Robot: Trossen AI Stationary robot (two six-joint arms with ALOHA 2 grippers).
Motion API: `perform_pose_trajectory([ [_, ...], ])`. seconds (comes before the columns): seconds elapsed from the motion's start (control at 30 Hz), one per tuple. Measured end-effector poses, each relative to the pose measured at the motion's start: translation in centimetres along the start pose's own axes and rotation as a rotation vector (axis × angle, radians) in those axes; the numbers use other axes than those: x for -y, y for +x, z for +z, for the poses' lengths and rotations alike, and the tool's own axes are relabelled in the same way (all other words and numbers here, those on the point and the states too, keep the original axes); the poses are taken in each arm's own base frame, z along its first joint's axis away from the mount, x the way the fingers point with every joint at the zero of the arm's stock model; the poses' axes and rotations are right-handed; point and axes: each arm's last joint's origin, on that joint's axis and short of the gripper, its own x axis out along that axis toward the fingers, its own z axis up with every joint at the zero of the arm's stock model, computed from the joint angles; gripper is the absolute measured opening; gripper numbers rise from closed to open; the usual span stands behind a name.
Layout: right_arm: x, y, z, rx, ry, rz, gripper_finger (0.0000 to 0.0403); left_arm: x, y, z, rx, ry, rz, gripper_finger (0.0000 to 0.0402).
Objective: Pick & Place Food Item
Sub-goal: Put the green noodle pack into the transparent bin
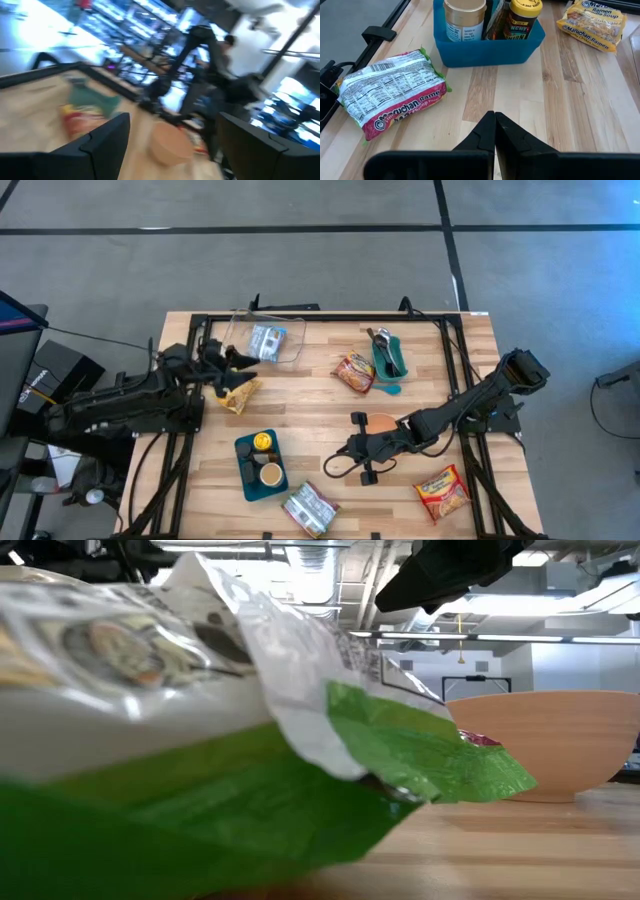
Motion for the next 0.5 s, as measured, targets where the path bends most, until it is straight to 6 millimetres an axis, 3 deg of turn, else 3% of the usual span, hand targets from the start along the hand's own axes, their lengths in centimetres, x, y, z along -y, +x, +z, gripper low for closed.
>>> perform_pose_trajectory([
  [0.17, -0.2, -0.1, 0.0, 0.001, 0.011, 0.005, 0.0000, 1.8, 0.3, -0.4, -0.008, 0.004, -0.134, 0.0290],
  [0.5, -1.6, -0.4, -0.1, 0.004, 0.006, 0.121, 0.0000, 4.2, 1.4, -1.8, -0.018, 0.011, -0.215, 0.0290],
])
